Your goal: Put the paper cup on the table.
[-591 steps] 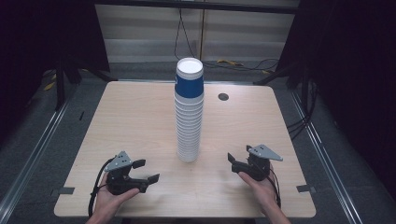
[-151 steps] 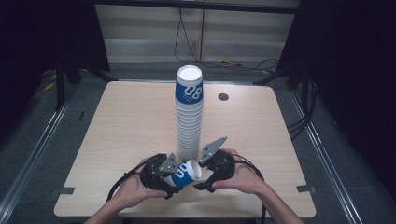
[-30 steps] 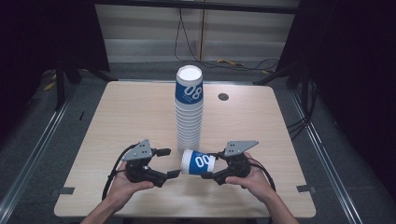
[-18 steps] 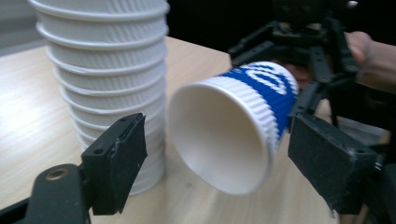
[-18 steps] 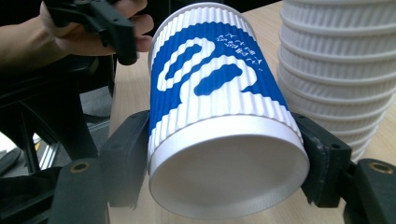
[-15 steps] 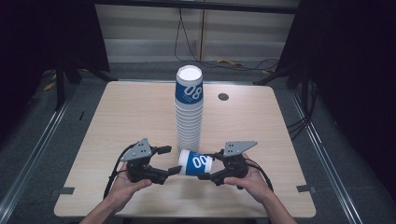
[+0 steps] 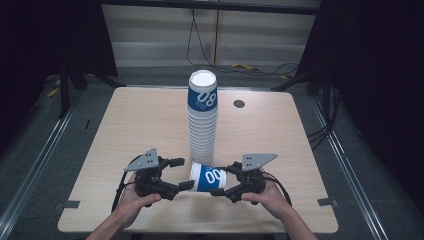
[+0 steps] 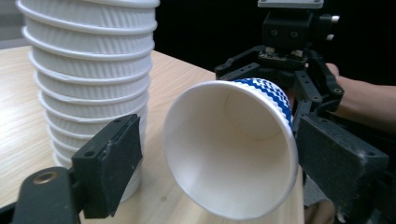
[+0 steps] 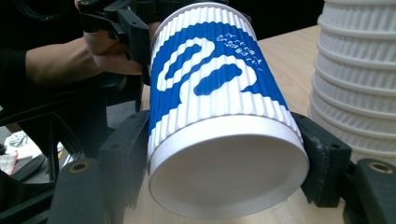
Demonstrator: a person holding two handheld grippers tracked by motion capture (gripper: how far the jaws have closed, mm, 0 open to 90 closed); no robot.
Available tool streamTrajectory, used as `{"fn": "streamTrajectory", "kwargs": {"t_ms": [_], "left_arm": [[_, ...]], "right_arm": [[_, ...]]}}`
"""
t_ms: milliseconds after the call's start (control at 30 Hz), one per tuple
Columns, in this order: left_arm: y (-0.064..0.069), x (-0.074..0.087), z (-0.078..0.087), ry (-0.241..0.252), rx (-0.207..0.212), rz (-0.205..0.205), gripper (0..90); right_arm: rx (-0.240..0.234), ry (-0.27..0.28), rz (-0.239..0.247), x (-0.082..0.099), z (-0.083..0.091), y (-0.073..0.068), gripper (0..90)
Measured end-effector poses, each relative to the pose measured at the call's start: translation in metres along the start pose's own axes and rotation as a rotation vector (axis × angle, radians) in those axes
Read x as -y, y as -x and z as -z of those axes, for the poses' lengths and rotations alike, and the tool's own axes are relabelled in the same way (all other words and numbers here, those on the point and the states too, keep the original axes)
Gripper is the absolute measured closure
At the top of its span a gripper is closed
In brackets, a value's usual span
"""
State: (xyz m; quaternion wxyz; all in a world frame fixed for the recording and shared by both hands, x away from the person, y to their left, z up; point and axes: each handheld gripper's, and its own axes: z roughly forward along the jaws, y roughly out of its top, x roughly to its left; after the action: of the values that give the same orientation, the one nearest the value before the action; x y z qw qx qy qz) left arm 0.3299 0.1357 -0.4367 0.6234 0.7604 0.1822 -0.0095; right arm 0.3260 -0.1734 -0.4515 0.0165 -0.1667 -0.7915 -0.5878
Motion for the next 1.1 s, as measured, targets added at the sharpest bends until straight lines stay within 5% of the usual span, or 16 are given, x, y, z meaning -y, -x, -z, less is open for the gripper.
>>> {"fn": "streamTrajectory", "kwargs": {"t_ms": [500,1100], "left_arm": [[0.002,0.002,-0.003,-0.016,0.048,-0.024,15.0],[0.002,0.004,-0.011,-0.028,0.072,-0.018,13.1]], "right_arm": [[-0.057,0.059,0.0,0.002,-0.008,-0.003,28.6],[-0.053,0.075,0.016,0.001,-0.011,-0.006,28.5]]}}
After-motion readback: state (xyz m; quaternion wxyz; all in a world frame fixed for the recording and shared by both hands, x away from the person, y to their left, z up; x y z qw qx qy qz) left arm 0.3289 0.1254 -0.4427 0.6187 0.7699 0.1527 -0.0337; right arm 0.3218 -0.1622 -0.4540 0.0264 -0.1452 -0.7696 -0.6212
